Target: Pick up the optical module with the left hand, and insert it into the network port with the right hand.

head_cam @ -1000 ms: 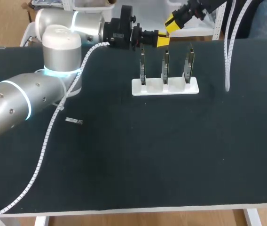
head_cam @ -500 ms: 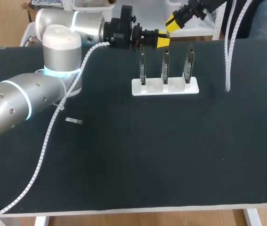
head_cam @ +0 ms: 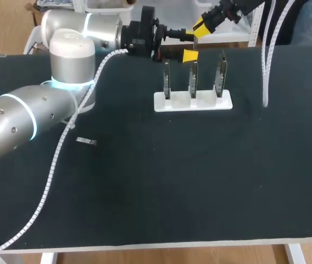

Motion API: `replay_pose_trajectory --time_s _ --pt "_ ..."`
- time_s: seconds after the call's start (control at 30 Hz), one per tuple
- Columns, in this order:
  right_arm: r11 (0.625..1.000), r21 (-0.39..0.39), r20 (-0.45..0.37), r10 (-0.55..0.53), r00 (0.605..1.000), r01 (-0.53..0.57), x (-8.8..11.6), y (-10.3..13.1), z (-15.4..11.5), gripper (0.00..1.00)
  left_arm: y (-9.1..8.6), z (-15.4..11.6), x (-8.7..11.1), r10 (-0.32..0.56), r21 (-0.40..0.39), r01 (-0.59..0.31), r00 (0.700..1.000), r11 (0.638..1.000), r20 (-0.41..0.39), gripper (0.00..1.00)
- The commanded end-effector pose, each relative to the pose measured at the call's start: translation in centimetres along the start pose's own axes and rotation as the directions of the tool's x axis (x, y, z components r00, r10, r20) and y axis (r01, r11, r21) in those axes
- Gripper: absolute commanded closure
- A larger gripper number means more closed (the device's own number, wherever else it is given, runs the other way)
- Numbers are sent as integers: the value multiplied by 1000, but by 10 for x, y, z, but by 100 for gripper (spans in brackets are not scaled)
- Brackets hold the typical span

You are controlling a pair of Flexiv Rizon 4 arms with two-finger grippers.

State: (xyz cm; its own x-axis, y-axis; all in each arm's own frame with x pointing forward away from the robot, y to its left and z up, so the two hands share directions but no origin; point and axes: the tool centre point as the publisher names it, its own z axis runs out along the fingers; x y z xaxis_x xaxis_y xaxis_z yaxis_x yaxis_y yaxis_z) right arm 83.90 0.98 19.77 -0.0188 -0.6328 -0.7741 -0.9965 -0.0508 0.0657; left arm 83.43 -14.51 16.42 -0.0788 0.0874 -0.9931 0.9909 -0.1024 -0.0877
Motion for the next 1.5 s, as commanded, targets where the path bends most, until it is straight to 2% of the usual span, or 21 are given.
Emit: replay_pose_trajectory --time_s 0.03,0.4,0.67,0.83,1.03,1.5 --pt "938 -348 -2 0 1000 -1 -1 -8 -1 100 2 -1 -2 2 0 -2 1000 1000 -15 0" --pt "937 -348 0 -4 1000 4 -2 -9 -1 100 1 -13 -12 36 -7 -37 994 999 -100 0" --pt "938 -346 2 -6 1000 6 -2 -11 -1 100 -2 -31 -15 51 -50 -60 987 997 -154 0" --pt "937 -348 5 -10 1000 11 -4 -11 0 100 -5 -43 -16 62 -64 -77 975 995 -212 0" --pt "936 -352 7 -9 1000 11 -3 -11 1 100 -9 -51 -17 75 -69 -101 948 992 -308 0" --pt "936 -351 6 -6 1000 8 -2 -10 2 100 -13 -58 -15 39 -91 -77 931 993 -363 0"
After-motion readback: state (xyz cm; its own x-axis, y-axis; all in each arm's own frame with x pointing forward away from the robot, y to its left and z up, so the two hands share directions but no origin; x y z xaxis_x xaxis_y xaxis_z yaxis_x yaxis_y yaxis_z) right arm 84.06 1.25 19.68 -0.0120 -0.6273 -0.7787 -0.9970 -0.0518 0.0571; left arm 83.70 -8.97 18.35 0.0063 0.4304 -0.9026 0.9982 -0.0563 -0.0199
